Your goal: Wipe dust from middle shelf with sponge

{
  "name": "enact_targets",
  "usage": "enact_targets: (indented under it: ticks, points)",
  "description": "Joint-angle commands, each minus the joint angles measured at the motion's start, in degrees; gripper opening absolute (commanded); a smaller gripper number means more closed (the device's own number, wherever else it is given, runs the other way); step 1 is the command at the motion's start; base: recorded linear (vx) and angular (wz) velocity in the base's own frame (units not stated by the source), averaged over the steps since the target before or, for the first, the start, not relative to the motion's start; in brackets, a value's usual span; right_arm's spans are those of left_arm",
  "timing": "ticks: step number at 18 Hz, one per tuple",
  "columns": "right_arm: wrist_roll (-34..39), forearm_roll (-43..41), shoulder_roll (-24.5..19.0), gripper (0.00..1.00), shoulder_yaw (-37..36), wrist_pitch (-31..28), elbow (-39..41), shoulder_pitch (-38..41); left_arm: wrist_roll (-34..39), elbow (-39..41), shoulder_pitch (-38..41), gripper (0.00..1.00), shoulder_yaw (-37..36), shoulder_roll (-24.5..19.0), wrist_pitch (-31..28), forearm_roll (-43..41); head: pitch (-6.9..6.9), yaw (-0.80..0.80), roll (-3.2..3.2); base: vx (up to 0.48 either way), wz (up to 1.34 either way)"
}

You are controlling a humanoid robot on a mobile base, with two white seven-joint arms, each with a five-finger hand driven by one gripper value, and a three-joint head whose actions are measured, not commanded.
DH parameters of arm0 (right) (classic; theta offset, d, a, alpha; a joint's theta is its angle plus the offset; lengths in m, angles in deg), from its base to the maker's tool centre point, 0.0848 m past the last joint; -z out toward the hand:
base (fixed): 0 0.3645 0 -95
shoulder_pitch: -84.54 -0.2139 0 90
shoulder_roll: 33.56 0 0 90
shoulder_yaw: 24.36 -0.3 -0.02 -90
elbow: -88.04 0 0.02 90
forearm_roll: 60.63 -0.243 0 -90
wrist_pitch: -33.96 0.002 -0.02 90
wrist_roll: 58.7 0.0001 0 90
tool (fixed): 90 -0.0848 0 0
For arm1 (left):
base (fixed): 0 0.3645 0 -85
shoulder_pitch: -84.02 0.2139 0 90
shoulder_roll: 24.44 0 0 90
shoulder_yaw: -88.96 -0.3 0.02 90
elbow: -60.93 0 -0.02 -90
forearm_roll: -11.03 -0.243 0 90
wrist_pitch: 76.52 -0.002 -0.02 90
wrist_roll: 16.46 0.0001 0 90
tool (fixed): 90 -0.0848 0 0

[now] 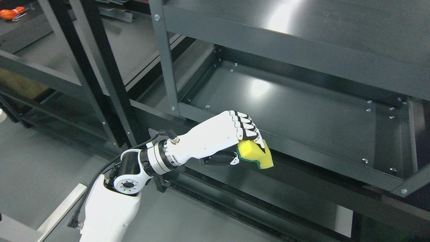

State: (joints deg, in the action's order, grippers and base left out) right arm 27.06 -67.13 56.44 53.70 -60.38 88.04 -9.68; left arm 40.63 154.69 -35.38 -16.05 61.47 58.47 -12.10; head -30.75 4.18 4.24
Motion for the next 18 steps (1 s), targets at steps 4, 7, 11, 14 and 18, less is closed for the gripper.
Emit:
enact_targets:
  ticks: [4, 7, 11, 14, 18]
  points:
    - [0.0, 0.0, 1.0, 1.00, 0.0, 0.0, 1.0, 0.0, -0.3, -0.6, -7.6, 0.00, -6.5, 1.3, 0.0, -0.7, 0.01, 0.00, 0.00, 0.005, -0.47]
    - [0.0, 0.0, 1.0, 1.00, 0.0, 0.0, 1.0, 0.0, -0.6, -1.9, -18.5, 0.00, -9.4, 1.1, 0.0, -4.6, 0.01, 0.00, 0.00, 0.030, -0.48]
    - [0.0, 0.0, 1.0, 1.00, 0.0, 0.0, 1.0, 0.0, -0.7, -2.0, -30.3, 0.00, -18.2, 1.3, -1.5, -4.9, 0.02, 0.00, 0.00, 0.040, -0.58]
    - [0.0, 0.0, 1.0, 1.00, 0.0, 0.0, 1.0, 0.0, -0.8, -1.9, -39.8, 0.00, -20.5, 1.4, -4.3, -4.9, 0.03, 0.00, 0.00, 0.055, -0.41]
    - [0.0, 0.0, 1.0, 1.00, 0.0, 0.0, 1.0, 0.0, -2.1, -1.8, -51.3, 0.00, -21.6, 0.0, -8.2, -4.8, 0.03, 0.00, 0.00, 0.031, -0.12]
